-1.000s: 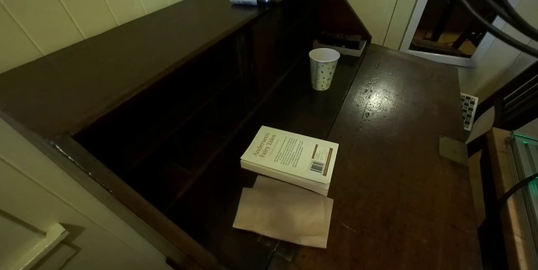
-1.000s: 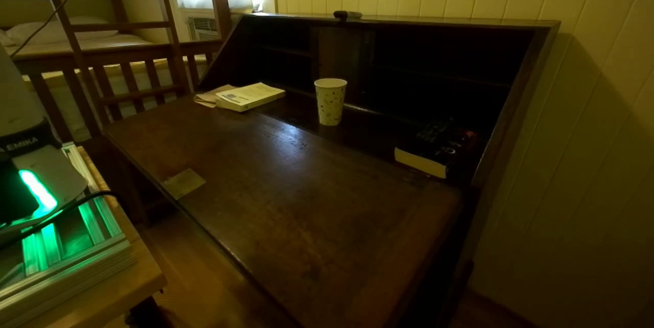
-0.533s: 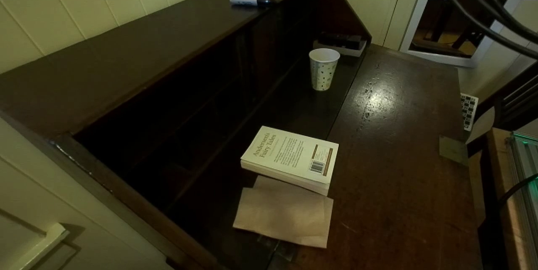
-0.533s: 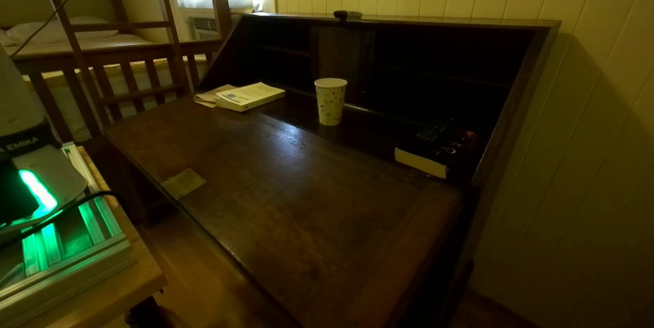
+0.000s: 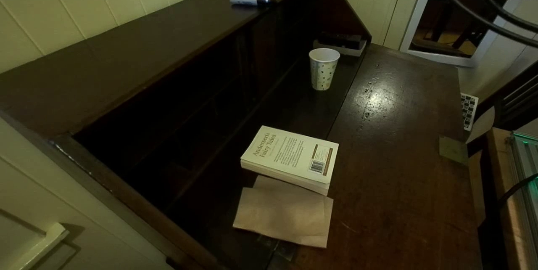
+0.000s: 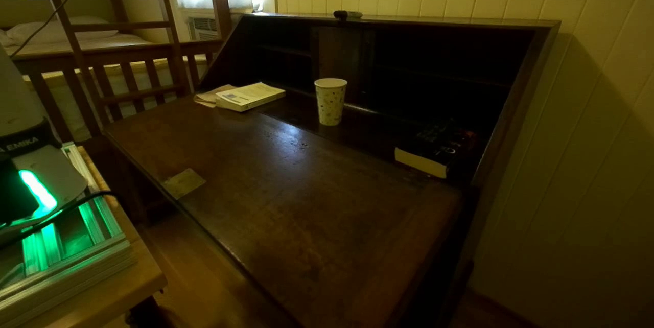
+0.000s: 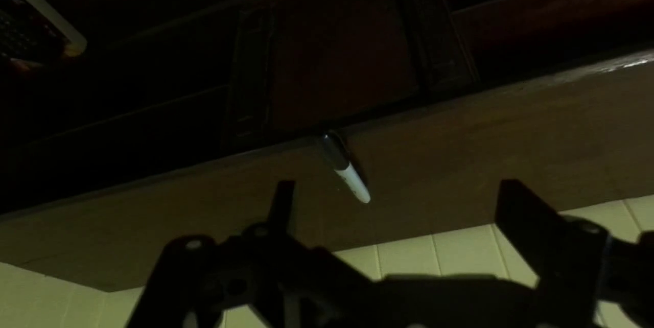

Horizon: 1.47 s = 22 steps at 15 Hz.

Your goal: Pick up the marker and put it on the paper cup

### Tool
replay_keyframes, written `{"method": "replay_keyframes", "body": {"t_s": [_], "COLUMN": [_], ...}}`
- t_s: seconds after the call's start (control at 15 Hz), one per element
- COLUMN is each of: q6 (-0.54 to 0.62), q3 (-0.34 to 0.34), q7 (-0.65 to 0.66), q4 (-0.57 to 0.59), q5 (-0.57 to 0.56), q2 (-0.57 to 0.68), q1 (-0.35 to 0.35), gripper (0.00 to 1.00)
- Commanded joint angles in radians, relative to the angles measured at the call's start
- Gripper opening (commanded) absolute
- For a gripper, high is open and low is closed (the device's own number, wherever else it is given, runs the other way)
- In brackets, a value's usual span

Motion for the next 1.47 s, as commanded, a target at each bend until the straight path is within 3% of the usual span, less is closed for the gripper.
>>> {"method": "replay_keyframes", "body": {"t_s": [0.0,0.2,0.6,1.2,1.33,1.4], "q6": [0.077,0.078,0.03,-0.059,-0.052,-0.05], "q3": [-0.053,-0.096,-0.119,-0.116,-0.12,-0.113], "q7": [-0.183,-0.394,-0.573,-0.547,-0.476,-0.498], "q4": [0.029,0.053,0.135,0.264,0.285,0.292], "q5": [0.161,0.345,0.441,0.408,0.37,0.416], "q2": [0.056,0.092,0.158,0.291,0.316,0.322], "q1": [0.037,0.072,0.056,0.013,0.008,0.002], "gripper": [1.0,1.0,1.0,1.0,1.0,1.0]}}
